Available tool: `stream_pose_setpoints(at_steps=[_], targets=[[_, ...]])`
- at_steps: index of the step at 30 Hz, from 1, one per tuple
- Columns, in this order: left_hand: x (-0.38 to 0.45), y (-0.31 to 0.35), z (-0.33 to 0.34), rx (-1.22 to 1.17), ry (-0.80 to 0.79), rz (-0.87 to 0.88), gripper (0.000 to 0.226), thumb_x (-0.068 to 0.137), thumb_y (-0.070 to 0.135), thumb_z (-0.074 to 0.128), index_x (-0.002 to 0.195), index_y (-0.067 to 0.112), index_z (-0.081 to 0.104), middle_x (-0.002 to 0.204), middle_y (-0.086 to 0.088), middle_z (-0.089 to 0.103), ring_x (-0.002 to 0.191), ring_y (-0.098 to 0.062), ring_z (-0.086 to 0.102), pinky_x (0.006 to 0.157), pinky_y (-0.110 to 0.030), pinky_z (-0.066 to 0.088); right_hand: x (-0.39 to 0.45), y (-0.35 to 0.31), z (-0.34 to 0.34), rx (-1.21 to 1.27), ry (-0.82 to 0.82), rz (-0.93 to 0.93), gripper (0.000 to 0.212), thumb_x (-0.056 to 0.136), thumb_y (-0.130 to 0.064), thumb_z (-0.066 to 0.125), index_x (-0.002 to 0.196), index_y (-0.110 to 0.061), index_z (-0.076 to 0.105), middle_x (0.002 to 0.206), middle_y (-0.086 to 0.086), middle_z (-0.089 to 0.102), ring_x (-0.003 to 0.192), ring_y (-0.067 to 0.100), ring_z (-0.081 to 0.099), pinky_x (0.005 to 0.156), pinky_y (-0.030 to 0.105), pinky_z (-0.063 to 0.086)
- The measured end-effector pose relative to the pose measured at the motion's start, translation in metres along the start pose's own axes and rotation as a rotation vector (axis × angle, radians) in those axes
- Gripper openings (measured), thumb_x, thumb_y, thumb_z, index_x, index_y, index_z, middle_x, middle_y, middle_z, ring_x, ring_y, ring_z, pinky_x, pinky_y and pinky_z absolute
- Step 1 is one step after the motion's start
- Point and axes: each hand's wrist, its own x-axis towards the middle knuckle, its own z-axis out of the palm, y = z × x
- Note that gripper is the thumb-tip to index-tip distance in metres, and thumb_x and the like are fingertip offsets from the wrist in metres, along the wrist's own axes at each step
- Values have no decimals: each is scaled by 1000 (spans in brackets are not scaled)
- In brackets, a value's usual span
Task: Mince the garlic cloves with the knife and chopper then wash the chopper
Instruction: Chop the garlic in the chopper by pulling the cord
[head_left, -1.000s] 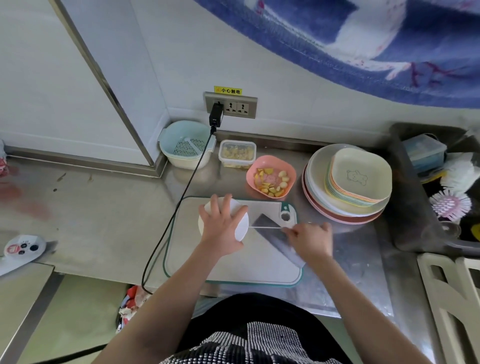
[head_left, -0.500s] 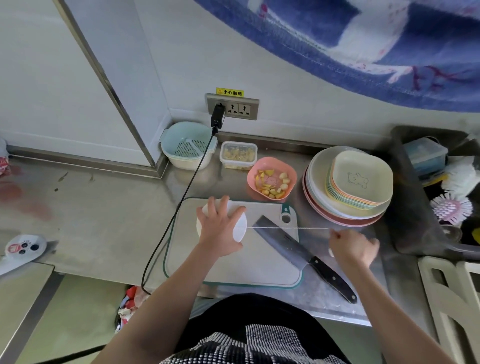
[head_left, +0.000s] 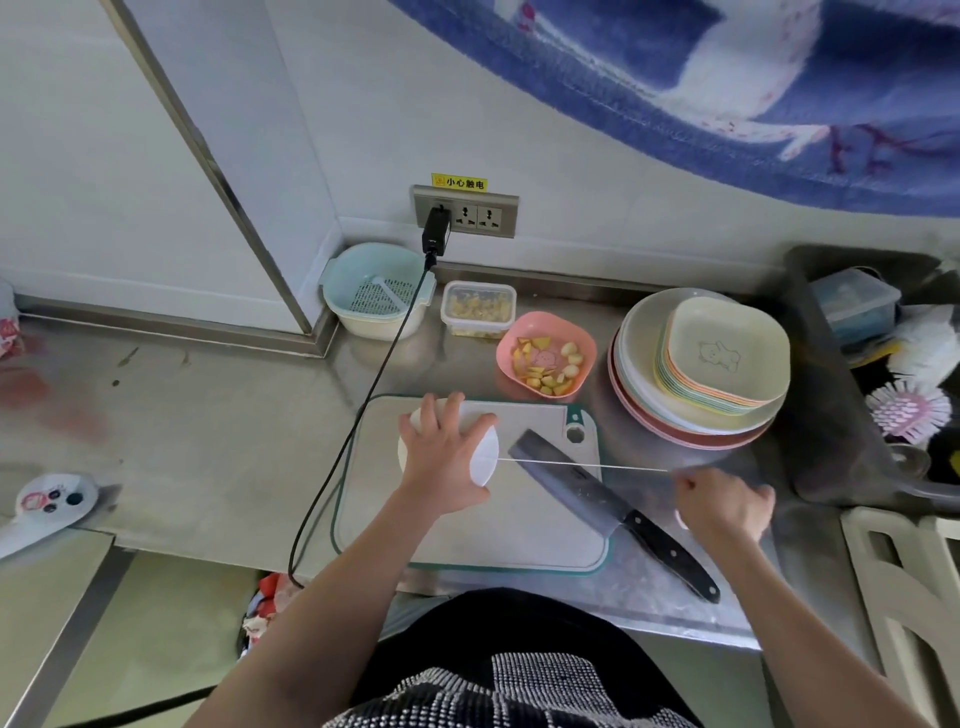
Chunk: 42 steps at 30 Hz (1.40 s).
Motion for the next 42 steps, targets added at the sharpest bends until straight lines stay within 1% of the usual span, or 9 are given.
stream_pose_setpoints(at_steps=[8, 13, 20, 26, 30, 32, 35, 37, 42], targets=[[2, 0, -2, -7, -32, -25, 91, 61, 51, 69, 138, 40, 23, 147, -6, 8, 135, -41, 9, 103, -54, 22, -64, -125, -19, 71, 25, -571, 44, 100, -41, 31, 85, -21, 67, 87, 3, 70, 82, 24, 61, 92, 36, 27], [0, -1, -1, 13, -9, 27, 87, 61, 51, 70, 136, 41, 25, 146, -5, 12, 134, -39, 12, 101, -52, 22, -38, -83, -5, 37, -11, -380, 53, 99, -46, 26, 83, -22, 70, 86, -3, 71, 75, 18, 58, 85, 33, 30], [4, -7, -3, -28, -41, 5, 90, 55, 52, 71, 133, 43, 28, 142, -3, 15, 131, -37, 17, 100, -51, 25, -11, 12, 9, 42, 6, -47, 51, 99, -48, 24, 91, -33, 72, 91, -7, 72, 91, 16, 63, 100, 34, 28], [9, -6, -6, -45, -91, 32, 91, 53, 53, 73, 131, 43, 29, 140, -2, 18, 128, -36, 20, 98, -51, 28, -46, -69, -11, 188, -118, -362, 50, 93, -61, 35, 78, -23, 64, 77, -4, 65, 80, 18, 58, 88, 35, 32], [8, -3, -7, -90, -153, 75, 86, 55, 52, 71, 128, 44, 27, 140, -2, 18, 127, -34, 20, 97, -51, 29, -74, -138, -23, 615, -302, -579, 33, 87, -47, 59, 106, -22, 51, 87, -3, 57, 85, 20, 57, 76, 31, 34], [7, -5, -7, -95, -157, 83, 90, 56, 52, 71, 132, 42, 24, 142, -2, 17, 130, -33, 18, 98, -51, 29, -74, -150, -23, 879, -388, -559, 43, 83, -27, 68, 118, -20, 43, 87, -1, 52, 82, 19, 56, 67, 28, 41], [5, -10, -5, -88, -154, 86, 102, 57, 53, 72, 140, 37, 15, 148, -2, 14, 136, -30, 14, 101, -51, 28, -64, -145, -18, 1100, -309, -412, 44, 82, -11, 70, 118, -12, 45, 95, 5, 54, 87, 22, 55, 73, 29, 43], [2, -11, -4, -114, -133, 80, 107, 58, 59, 73, 142, 36, 13, 151, -3, 11, 140, -29, 10, 103, -51, 25, -58, -141, -12, 1166, -313, -322, 38, 83, -13, 69, 114, -11, 48, 104, 6, 57, 95, 24, 57, 78, 31, 45], [-3, -19, -4, -81, -262, 150, 134, 50, 70, 77, 147, 40, -11, 156, -4, -20, 143, -37, -17, 106, -71, 4, -70, -147, 1, 1270, -635, -177, 33, 88, -23, 65, 114, -21, 45, 117, 3, 55, 107, 21, 57, 75, 36, 54]])
